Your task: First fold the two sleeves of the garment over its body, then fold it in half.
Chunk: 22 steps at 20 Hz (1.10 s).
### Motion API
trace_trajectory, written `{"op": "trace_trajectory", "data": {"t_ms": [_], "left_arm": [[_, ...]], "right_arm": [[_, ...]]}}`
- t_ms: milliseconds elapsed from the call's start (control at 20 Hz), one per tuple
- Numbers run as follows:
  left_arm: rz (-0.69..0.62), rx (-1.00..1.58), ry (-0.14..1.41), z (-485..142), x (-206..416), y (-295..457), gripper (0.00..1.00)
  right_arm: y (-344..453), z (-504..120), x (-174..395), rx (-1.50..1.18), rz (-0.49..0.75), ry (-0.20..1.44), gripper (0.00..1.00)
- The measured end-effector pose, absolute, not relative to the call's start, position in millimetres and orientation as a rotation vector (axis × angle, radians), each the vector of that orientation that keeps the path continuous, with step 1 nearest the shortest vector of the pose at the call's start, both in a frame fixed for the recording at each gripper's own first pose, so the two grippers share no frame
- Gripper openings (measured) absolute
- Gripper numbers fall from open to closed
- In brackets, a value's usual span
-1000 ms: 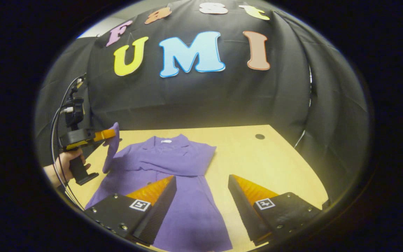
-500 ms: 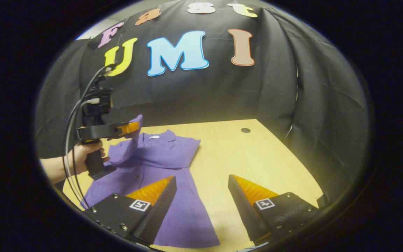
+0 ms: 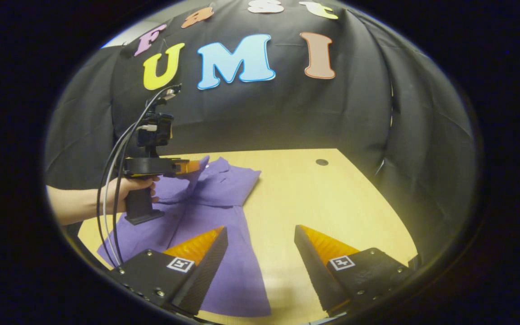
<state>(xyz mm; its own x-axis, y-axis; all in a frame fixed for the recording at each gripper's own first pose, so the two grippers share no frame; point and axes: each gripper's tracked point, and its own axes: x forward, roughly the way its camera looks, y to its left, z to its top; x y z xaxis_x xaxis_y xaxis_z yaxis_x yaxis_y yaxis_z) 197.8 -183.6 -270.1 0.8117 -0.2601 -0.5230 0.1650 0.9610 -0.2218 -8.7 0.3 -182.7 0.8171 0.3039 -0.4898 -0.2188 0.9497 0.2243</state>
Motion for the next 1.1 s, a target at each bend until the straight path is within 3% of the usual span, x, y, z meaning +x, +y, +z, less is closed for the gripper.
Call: {"op": "trace_trajectory", "data": {"t_ms": [50,300,350,400,750,1100], "left_arm": [[-0.238,-0.181,0.583,-269,195,-183,0.32],[-0.242,-0.222,0.565,-251,173,-166,0.88],[-0.240,-0.224,0.564,-247,166,-160,0.89],[-0.236,-0.224,0.558,-242,159,-151,0.98],[-0.254,-0.182,0.504,-208,75,-91,0.92],[-0.244,-0.162,0.531,-218,-23,-45,0.92]], "right_arm": [[1,-182,-10,0.161,0.273,0.550,0.93],[13,-183,-28,0.161,0.274,0.556,0.93],[14,-182,-32,0.161,0.269,0.555,0.93],[16,-181,-35,0.165,0.265,0.553,0.93],[18,-196,-77,0.181,0.180,0.591,0.93],[21,-207,-107,0.225,0.157,0.646,0.93]]}}
